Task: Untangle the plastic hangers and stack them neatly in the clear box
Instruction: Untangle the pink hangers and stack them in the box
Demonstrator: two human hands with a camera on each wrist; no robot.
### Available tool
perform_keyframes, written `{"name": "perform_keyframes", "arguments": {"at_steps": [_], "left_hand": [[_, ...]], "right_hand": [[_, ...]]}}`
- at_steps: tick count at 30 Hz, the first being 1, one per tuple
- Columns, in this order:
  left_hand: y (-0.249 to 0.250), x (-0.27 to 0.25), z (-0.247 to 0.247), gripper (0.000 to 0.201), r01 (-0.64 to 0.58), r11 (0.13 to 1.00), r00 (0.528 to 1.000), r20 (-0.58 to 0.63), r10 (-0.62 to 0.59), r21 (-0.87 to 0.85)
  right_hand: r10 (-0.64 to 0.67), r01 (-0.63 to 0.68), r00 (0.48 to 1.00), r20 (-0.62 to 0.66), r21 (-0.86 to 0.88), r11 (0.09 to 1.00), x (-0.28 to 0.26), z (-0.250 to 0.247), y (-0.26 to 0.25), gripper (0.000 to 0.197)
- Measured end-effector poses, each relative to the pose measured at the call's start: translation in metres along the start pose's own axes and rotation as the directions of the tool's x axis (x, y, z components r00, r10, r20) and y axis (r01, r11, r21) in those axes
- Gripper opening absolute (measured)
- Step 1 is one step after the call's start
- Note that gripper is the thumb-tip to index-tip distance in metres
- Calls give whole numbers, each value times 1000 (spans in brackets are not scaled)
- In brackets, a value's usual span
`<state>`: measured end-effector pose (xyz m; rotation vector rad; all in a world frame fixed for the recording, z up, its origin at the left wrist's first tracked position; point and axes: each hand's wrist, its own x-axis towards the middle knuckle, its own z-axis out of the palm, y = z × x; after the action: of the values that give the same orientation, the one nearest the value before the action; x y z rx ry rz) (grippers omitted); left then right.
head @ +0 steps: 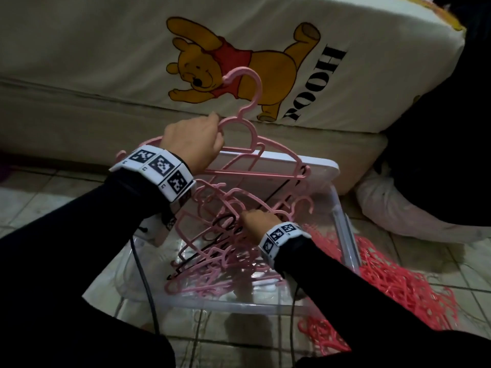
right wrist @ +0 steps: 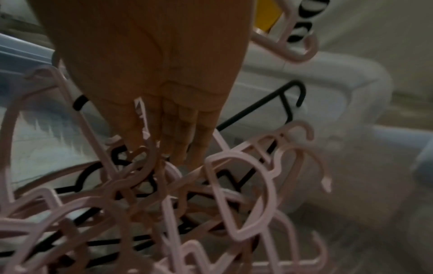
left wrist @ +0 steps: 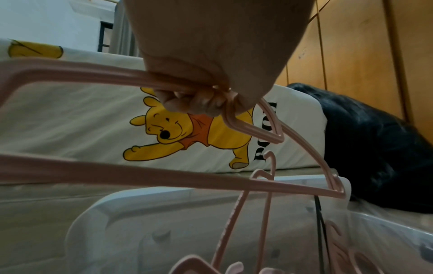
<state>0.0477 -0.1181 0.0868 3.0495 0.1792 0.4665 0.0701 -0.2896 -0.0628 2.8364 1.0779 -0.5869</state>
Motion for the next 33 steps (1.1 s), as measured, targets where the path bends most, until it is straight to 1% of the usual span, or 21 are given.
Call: {"name": "perform_keyframes", "arguments": {"at_steps": [2,4,8,10,12,14,16,21,24,29,31,33], "left_hand": [[-1,1,1,18,-7,1000,1000,-3,7,-24],[-2,1,2,18,-11,999,1000,-4,11,-52],[-3,3,3,19,3,995,1000,15,-1,-100],[-3,4,2,21,25,992,1000,23,-22,-123],[-3,3,1,22,39,989,999,23,-36,-143],[-3,3,0,23,44,987,999,17,-42,-152],[-2,2,-2,21,48,986,999,6,-47,-158],[-3,1,-5,22,49,984,998,-26,-54,-173],[-7,0,-6,25,54,980,997,-42,-63,-194],[-11,0,-10,26,73,975,996,-30,-82,-212],[-11,-2,-12,24,78,970,997,-5,-82,-229],[-10,-3,-13,26,60,963,998,40,-51,-263]], "right_hand": [[72,-72,997,2,73,995,7,7,-4,35],[118,-114,993,-22,139,984,10,11,-5,36],[122,-112,991,-48,176,978,8,14,-2,33],[120,-106,991,-59,200,974,6,13,-1,36],[133,-108,988,-82,260,960,4,9,0,37],[182,-130,976,-116,358,925,1,2,0,33],[209,-137,968,-139,405,904,0,-7,1,29],[124,-49,976,-178,379,924,-5,-32,2,24],[105,-14,969,-221,378,926,-18,-53,3,21],[75,75,932,-356,390,918,-49,-95,11,19],[76,114,908,-413,416,902,-62,-111,15,13],[89,151,876,-473,446,882,-74,-127,18,11]]}}
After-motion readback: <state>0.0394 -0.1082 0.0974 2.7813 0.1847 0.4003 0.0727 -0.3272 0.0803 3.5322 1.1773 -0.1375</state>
